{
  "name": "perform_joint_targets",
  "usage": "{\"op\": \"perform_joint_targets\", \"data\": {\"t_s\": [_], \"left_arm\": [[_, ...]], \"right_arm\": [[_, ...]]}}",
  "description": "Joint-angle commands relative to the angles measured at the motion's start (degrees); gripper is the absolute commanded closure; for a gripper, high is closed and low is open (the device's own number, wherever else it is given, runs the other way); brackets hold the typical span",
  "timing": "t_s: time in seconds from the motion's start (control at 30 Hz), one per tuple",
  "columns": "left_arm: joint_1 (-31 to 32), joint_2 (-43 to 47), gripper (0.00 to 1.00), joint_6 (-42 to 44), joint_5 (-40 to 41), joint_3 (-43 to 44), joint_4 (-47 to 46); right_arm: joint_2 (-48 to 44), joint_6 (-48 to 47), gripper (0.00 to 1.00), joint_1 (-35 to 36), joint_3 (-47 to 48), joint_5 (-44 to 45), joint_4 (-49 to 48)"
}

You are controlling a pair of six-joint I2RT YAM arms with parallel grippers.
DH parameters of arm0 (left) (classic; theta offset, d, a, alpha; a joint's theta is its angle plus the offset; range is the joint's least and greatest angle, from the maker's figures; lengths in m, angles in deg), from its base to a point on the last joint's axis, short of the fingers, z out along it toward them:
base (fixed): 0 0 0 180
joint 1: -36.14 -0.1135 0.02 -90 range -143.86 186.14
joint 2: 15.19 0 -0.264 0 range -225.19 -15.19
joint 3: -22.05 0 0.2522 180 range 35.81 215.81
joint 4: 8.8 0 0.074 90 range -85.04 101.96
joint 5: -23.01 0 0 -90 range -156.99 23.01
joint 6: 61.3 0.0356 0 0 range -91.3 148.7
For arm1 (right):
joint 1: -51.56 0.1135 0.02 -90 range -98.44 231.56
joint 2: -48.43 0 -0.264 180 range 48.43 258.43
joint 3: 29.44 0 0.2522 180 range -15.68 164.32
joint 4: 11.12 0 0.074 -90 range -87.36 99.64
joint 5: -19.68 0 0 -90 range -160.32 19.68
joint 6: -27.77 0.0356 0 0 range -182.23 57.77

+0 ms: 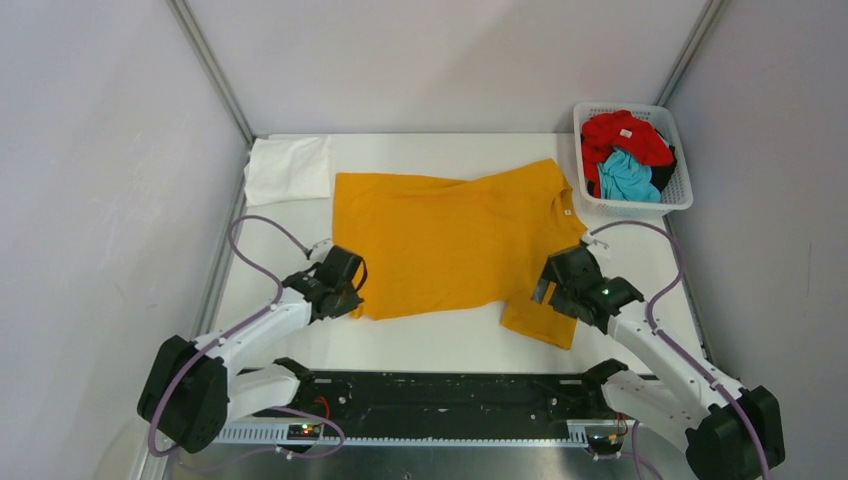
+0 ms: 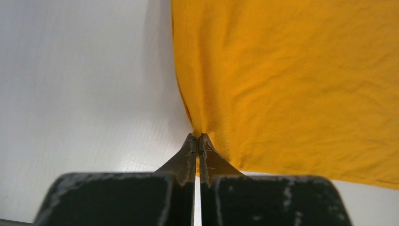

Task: Fold and stack the t-shirts
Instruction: Flatten out the tshirt

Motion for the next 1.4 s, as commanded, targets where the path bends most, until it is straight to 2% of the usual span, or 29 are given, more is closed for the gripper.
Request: {"op": "perform_joint_targets", "data": {"t_s": [0.0,0.17,0.33,0.47,0.6,0.77,0.83,0.87,1.03,1.1,1.13,1.17,1.37], "left_arm": [[0.3,2.3,1.0,0.6,-0.5,-1.6,-2.3],[0.3,3.1,1.0,1.2,0.0,-2.5,-2.4],[0.3,0.6,1.0,2.2,-2.7,-1.7,-2.4],[0.3,-1.3,1.0,3.1,-2.3,-0.8,-2.4],[0.3,-0.4,1.0,4.0,-1.4,-0.5,-2.4],[0.3,2.0,1.0,4.5,0.6,-1.4,-2.3],[0.3,3.0,1.0,4.6,1.1,-1.9,-2.3],[0.3,3.6,1.0,4.5,1.3,-2.0,-2.3],[0.3,5.4,1.0,4.8,1.9,-2.7,-2.4],[0.3,6.3,1.0,4.9,2.1,-2.9,-2.4],[0.3,6.7,1.0,4.9,2.2,-3.0,-2.4],[0.3,7.4,1.0,4.9,2.2,-3.0,-2.4],[0.3,13.3,1.0,5.3,2.7,0.3,-2.7]], "right_arm": [[-3.3,10.0,0.01,-1.9,-3.4,-3.8,10.0],[-6.6,14.5,0.04,-3.3,-7.9,-5.5,10.2],[-5.4,17.8,0.11,-3.8,-10.0,-4.4,10.0],[-3.0,18.8,0.23,-3.9,-10.6,-3.4,9.4],[-0.3,17.9,0.45,-3.9,-10.5,-2.6,7.9],[3.5,16.6,0.52,-4.0,-8.9,-2.8,7.5],[4.8,15.8,0.58,-4.0,-8.5,-3.0,7.4],[5.4,15.1,0.64,-4.0,-8.5,-3.2,6.9],[8.9,13.2,0.77,-4.4,-8.0,-3.7,4.5],[9.5,12.1,0.86,-4.6,-7.8,-3.8,3.1],[9.4,11.3,0.96,-4.6,-7.8,-4.2,1.8],[8.9,11.0,0.99,-4.7,-7.7,-4.3,1.1],[-0.4,7.7,1.0,-4.6,-1.4,0.2,-3.4]]}}
